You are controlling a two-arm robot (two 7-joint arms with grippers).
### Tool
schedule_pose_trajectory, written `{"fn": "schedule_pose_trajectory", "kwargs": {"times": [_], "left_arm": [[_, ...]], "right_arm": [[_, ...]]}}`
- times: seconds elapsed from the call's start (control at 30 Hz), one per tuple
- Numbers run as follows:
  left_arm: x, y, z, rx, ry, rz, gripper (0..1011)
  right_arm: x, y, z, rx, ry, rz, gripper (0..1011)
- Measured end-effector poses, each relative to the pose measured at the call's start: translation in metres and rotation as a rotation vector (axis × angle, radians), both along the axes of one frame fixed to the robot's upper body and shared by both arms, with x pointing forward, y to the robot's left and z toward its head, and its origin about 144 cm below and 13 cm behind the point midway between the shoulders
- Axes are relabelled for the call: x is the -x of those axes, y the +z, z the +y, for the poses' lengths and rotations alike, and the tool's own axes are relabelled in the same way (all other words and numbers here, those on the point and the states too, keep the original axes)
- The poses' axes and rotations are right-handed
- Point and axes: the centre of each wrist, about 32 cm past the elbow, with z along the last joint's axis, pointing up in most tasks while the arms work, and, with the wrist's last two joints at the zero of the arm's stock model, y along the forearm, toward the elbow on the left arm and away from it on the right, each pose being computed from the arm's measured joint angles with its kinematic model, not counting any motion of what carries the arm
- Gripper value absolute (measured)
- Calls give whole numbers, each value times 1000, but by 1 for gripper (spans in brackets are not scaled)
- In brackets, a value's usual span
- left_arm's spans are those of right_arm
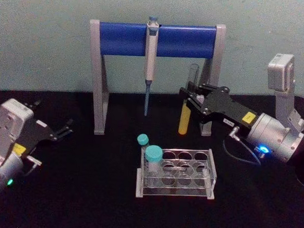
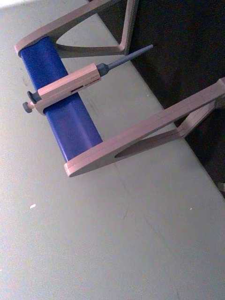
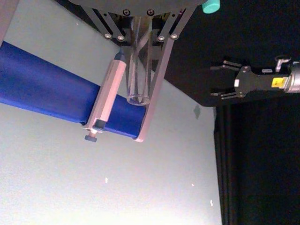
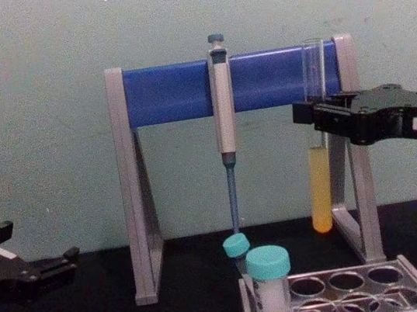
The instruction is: Pick up the test tube from the test tube rack, shake it, then place it back into the test tube rack.
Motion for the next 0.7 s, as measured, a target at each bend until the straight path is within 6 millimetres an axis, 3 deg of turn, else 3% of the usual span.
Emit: {"fn": "schedule_pose_trajectory", "kwargs": {"times": [0.37, 0.7], "left_arm": [[0, 0, 0, 0, 0, 0, 1010], [0, 0, 0, 0, 0, 0, 1010]], "right_arm": [[3, 1, -2, 4, -12, -5, 232], [28, 4, -17, 34, -64, 8, 230]]}}
